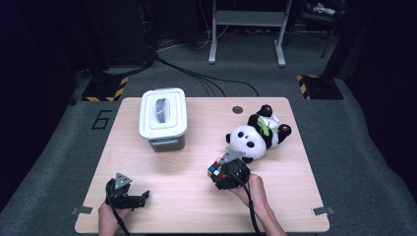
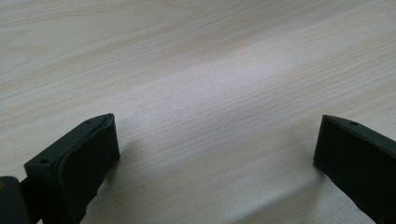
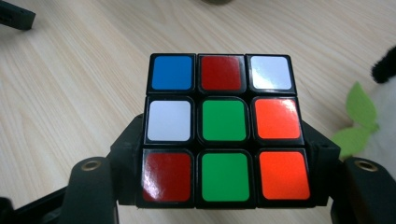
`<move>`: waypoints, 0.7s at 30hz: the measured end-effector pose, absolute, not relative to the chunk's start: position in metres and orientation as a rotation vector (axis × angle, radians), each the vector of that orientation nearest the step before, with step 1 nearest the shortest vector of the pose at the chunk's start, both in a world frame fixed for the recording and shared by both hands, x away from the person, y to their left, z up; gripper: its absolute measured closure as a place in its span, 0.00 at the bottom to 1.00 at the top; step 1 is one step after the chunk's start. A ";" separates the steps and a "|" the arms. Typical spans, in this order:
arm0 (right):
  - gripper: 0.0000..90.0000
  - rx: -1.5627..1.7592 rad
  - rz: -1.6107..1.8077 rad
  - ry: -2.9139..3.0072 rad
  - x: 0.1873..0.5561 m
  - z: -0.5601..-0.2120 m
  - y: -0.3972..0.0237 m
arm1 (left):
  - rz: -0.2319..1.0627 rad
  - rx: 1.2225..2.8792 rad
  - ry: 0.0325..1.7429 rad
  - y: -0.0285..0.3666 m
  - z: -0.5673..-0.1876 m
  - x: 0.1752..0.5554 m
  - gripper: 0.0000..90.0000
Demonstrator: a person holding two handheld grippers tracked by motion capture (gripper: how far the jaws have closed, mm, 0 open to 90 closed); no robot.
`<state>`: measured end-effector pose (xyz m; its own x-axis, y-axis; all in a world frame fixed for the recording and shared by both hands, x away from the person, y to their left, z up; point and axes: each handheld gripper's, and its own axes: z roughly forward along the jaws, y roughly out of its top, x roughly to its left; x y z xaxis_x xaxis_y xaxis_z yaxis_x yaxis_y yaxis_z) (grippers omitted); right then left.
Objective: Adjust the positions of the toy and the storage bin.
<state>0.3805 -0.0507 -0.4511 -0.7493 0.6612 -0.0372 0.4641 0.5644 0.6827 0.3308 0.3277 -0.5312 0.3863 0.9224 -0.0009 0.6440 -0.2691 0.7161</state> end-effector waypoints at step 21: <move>0.37 0.857 0.940 2.615 0.409 -0.476 0.012 | 0.564 2.012 1.340 0.328 -0.531 0.331 0.00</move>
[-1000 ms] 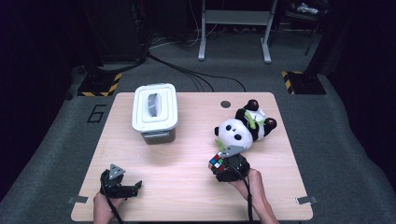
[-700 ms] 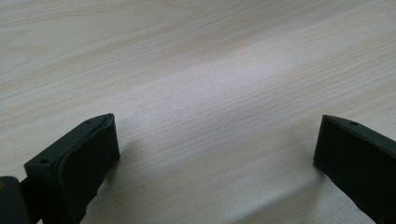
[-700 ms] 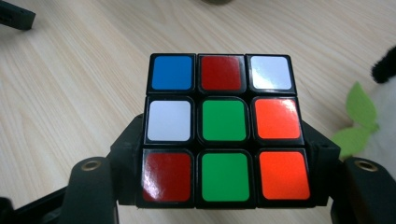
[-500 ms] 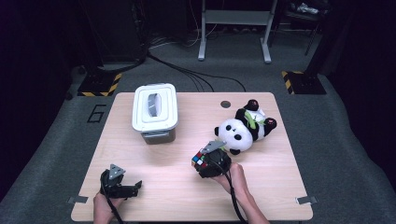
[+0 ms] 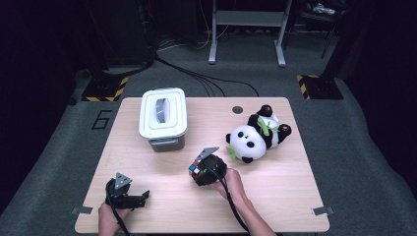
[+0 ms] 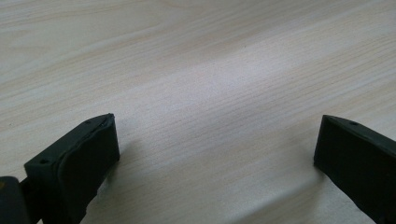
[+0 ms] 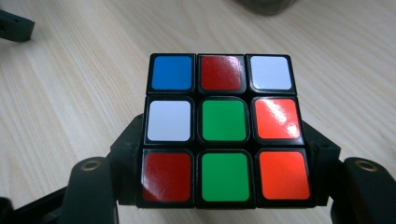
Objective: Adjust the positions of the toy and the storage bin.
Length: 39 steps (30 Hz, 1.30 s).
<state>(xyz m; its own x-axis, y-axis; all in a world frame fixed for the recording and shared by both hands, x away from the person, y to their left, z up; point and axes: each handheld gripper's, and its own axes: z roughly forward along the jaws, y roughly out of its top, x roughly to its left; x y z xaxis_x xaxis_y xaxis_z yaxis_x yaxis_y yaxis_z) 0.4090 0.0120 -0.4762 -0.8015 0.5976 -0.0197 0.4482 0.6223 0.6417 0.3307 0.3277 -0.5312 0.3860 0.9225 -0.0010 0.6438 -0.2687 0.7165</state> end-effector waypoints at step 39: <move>0.00 0.970 1.130 2.478 0.374 -0.463 -0.054 | 0.565 2.013 1.339 0.328 -0.531 0.331 0.00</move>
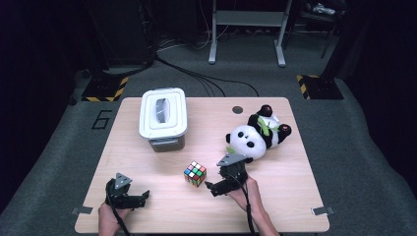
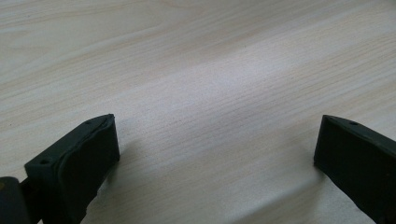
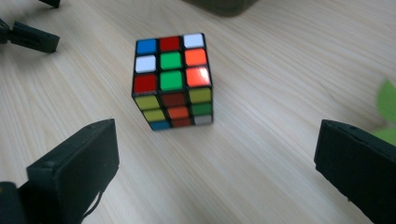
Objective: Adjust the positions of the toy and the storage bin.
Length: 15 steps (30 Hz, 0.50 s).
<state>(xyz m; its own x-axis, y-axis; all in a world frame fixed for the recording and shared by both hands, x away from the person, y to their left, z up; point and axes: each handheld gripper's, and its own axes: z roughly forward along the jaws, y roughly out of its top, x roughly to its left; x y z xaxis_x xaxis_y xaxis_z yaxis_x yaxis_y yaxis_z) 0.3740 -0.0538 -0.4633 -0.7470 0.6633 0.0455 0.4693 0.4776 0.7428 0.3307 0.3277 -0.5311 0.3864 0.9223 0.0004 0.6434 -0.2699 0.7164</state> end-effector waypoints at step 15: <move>0.00 1.220 1.035 2.303 0.339 -0.502 -0.146 | 0.570 2.018 1.328 0.327 -0.531 0.330 0.00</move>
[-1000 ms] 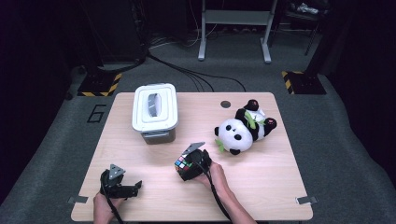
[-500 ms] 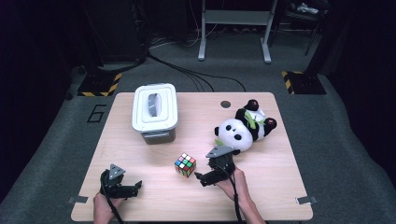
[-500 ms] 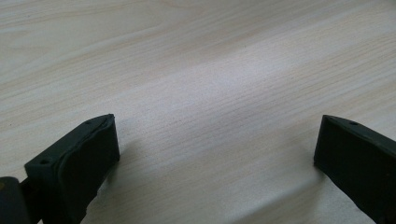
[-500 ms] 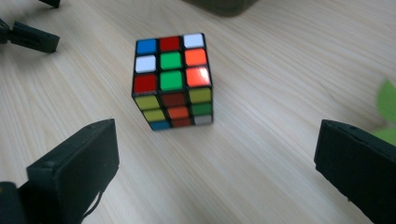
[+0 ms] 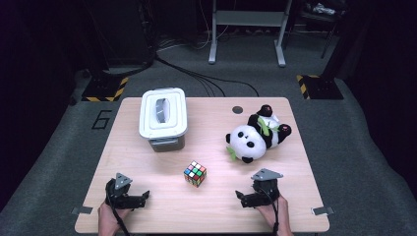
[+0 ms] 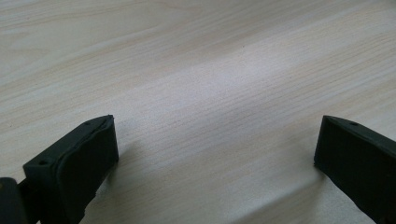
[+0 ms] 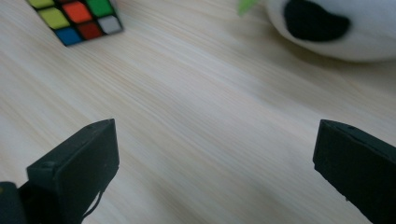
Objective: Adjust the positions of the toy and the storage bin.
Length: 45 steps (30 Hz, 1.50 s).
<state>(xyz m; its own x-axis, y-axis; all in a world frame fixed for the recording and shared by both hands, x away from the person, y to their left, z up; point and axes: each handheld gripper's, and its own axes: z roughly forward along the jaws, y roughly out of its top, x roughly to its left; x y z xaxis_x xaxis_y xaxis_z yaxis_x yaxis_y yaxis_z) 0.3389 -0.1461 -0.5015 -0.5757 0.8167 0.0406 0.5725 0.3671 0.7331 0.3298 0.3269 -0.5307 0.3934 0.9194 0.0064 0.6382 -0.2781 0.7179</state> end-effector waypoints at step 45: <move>0.00 1.437 0.886 2.101 0.347 -0.530 -0.211 | 0.444 2.067 0.978 0.176 -0.477 0.368 0.00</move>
<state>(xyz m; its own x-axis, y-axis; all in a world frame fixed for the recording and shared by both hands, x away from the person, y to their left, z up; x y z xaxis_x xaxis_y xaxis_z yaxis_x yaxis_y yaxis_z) 0.3474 -0.2113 -0.5296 -0.3611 0.9325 -0.0033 0.6488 0.2537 0.7174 0.3684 0.1757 -0.4769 0.6409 0.7674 -0.0191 0.4905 -0.3903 0.7791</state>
